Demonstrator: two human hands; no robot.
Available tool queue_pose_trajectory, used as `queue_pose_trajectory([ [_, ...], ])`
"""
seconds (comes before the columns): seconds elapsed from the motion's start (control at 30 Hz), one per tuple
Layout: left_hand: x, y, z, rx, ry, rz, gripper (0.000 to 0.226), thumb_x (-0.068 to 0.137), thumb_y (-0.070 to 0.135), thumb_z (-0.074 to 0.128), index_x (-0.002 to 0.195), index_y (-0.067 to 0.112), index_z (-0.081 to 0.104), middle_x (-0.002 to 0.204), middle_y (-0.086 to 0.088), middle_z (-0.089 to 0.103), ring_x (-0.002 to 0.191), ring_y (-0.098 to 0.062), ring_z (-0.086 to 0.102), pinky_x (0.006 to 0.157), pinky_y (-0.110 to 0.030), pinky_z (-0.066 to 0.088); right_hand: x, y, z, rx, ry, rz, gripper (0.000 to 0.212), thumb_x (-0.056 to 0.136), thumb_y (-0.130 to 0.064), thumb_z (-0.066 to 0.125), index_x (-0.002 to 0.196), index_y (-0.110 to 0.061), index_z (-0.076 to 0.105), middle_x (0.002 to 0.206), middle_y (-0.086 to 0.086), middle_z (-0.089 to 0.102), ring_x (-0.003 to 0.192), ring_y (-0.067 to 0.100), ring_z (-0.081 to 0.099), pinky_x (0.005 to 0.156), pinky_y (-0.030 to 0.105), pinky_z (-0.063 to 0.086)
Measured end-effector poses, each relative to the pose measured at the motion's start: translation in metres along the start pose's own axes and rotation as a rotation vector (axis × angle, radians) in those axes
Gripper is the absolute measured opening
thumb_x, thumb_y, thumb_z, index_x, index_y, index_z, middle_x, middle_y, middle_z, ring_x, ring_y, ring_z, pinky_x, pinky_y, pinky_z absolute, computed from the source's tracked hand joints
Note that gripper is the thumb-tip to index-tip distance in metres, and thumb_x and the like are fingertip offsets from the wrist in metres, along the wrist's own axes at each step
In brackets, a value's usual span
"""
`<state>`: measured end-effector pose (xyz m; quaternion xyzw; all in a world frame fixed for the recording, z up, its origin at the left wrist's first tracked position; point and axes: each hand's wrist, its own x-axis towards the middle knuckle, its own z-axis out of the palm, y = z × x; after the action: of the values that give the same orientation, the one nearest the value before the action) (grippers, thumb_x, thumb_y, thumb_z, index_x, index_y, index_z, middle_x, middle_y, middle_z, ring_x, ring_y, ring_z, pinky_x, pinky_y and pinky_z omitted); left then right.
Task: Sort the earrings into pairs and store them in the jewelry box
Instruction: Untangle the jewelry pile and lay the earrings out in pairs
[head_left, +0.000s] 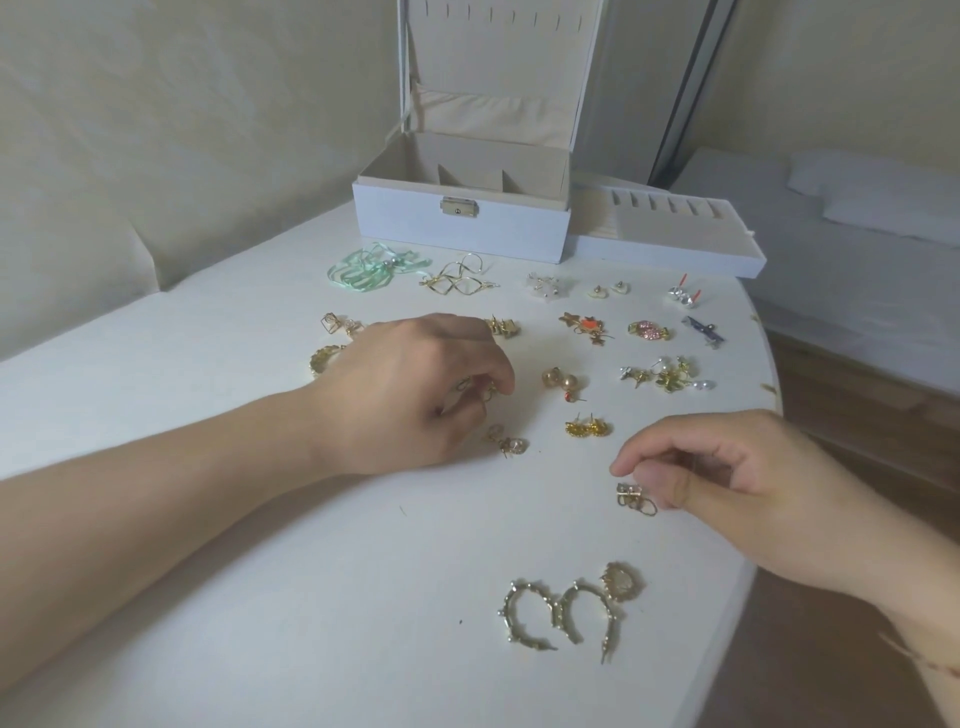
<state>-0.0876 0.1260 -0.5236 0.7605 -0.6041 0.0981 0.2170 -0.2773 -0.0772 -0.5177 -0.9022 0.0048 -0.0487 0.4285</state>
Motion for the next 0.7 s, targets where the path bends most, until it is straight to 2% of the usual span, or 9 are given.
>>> queue_pose_trajectory([
  [0.07,0.0000,-0.0010,0.0001,0.003,-0.002,0.004,0.026,0.081,0.024,0.045,0.094,0.026,0.067,0.089,0.013,0.062,0.083,-0.015,0.060,0.055,-0.036,0.051,-0.0032,-0.0013,-0.0004,-0.073,-0.087,-0.089,0.012,0.083,-0.049,0.064,0.091,-0.044,0.072,0.085,-0.010,0.065,0.076,0.012,0.061,0.068,0.027,0.049],
  [0.2,0.0001,-0.0016,0.0003,0.010,0.001,0.013,0.026,0.081,0.025,0.044,0.094,0.026,0.066,0.089,0.012,0.062,0.084,-0.015,0.060,0.055,-0.037,0.050,-0.0083,-0.0031,0.0017,-0.210,-0.267,-0.213,0.027,0.068,-0.056,0.077,0.093,-0.048,0.072,0.096,-0.015,0.047,0.090,0.011,0.051,0.076,0.019,0.041],
  [0.33,-0.0001,-0.0019,0.0008,0.009,0.000,0.014,0.026,0.081,0.024,0.044,0.094,0.025,0.067,0.089,0.012,0.062,0.085,-0.015,0.060,0.055,-0.036,0.051,-0.0069,0.0000,0.0056,-0.244,-0.235,-0.261,0.020,0.070,-0.051,0.079,0.089,-0.044,0.074,0.092,-0.016,0.046,0.091,0.009,0.048,0.076,0.019,0.039],
  [0.5,-0.0001,-0.0014,0.0005,0.023,0.005,0.015,0.025,0.081,0.024,0.045,0.093,0.025,0.066,0.088,0.012,0.061,0.084,-0.015,0.059,0.053,-0.036,0.050,-0.0055,0.0035,0.0067,-0.238,-0.214,-0.261,0.013,0.084,-0.050,0.067,0.088,-0.039,0.071,0.089,-0.018,0.055,0.095,0.009,0.051,0.078,0.019,0.040],
  [0.6,-0.0001,-0.0026,0.0000,0.021,0.002,0.011,0.024,0.081,0.024,0.045,0.092,0.025,0.066,0.087,0.011,0.061,0.084,-0.016,0.059,0.054,-0.036,0.050,-0.0055,0.0023,0.0067,-0.210,-0.192,-0.282,0.021,0.092,-0.049,0.054,0.085,-0.032,0.065,0.087,-0.017,0.058,0.092,0.012,0.053,0.076,0.023,0.042],
  [0.7,0.0002,-0.0032,-0.0012,0.027,0.024,-0.015,0.026,0.082,0.026,0.043,0.091,0.027,0.067,0.087,0.012,0.062,0.084,-0.015,0.060,0.055,-0.036,0.050,-0.0064,0.0031,0.0072,-0.096,-0.106,-0.256,0.027,0.097,-0.048,0.043,0.081,-0.029,0.054,0.081,-0.007,0.055,0.081,0.019,0.052,0.070,0.032,0.043],
])
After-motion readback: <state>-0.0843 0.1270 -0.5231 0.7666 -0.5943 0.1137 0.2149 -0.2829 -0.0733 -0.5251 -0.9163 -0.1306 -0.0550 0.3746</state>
